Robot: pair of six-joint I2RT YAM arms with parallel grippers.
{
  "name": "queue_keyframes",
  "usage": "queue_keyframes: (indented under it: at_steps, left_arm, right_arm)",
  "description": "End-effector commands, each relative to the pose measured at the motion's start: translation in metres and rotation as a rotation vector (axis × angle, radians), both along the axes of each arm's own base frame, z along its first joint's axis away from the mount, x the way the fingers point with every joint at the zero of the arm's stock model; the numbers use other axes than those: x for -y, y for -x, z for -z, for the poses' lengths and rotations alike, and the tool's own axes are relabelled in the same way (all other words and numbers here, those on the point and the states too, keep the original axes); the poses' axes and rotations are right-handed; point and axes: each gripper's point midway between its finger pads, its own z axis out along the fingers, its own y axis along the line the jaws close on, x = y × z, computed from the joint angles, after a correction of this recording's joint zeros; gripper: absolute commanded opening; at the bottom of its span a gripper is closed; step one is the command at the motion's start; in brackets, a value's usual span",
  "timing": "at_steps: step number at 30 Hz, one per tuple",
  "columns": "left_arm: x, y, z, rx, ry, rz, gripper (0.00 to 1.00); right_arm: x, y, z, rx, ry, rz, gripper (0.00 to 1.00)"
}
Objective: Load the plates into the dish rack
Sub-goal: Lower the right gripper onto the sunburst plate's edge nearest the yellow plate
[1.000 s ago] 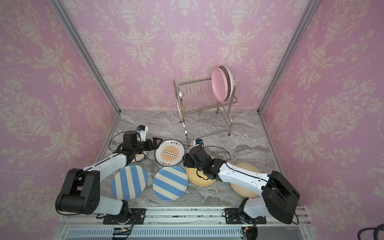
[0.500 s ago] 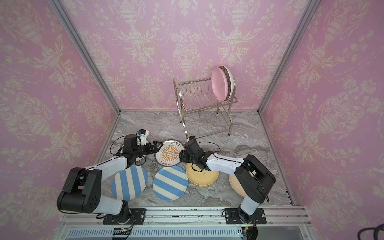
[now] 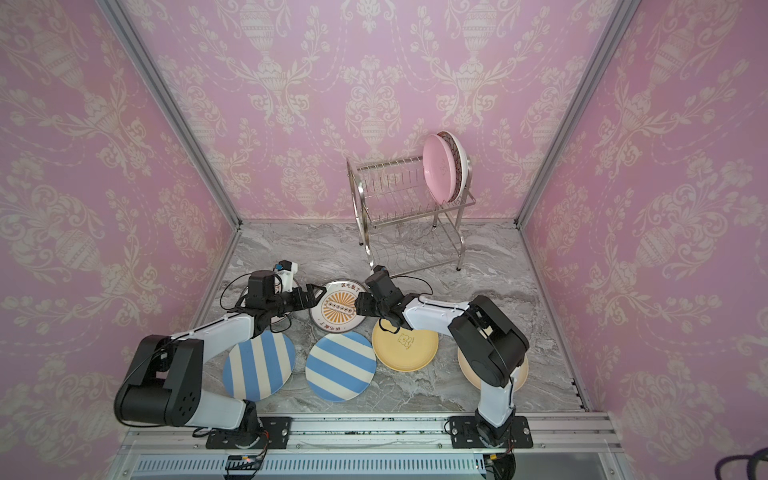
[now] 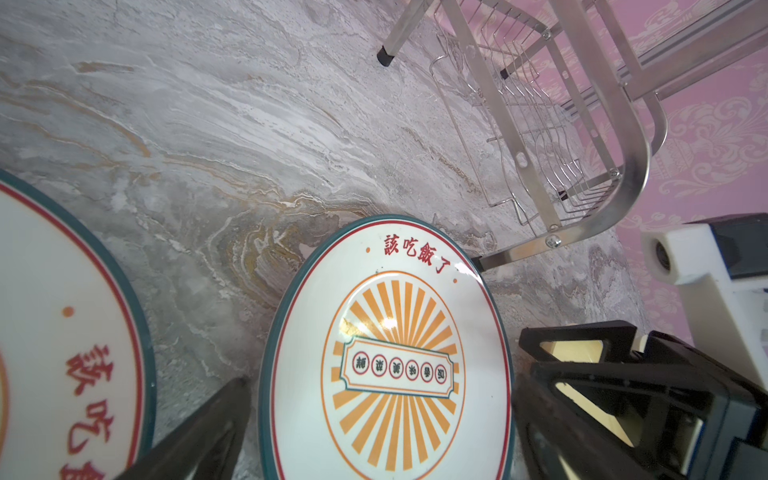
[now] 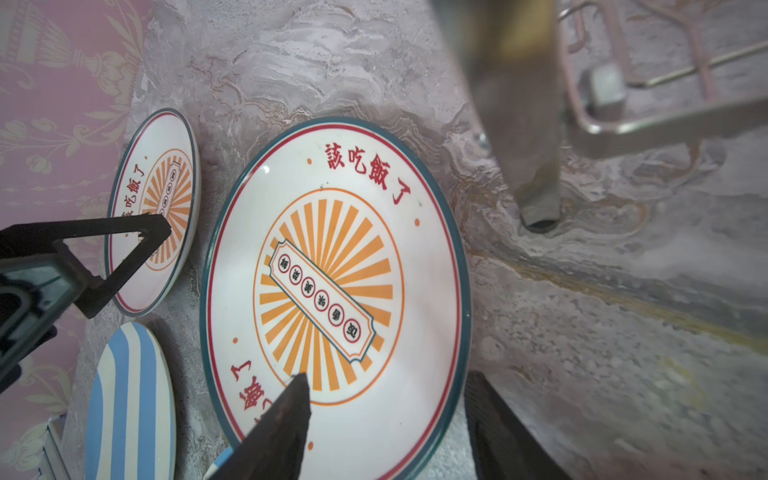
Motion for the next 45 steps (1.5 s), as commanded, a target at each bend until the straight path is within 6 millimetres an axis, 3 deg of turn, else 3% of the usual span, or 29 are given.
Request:
queue_keyframes:
  at_steps: [1,13,36,45]
  left_arm:
    - [0.000,0.000,0.000,0.004,-0.007,0.018,0.99]
    - [-0.004,0.005,0.015,-0.037,-0.034,-0.007,0.99]
    - [0.002,0.011,0.036,-0.082,-0.048,0.025,0.99]
    - [0.006,0.012,0.038,-0.089,-0.046,0.034,0.99]
  right_arm:
    - [0.004,-0.003,0.001,0.007,0.043,-0.004,0.60]
    - [-0.007,-0.005,0.021,-0.034,0.010,-0.028,0.57]
    - [-0.012,-0.008,0.035,-0.072,-0.171,0.027,0.45]
    - [-0.017,-0.012,0.024,-0.055,-0.236,0.029,0.39]
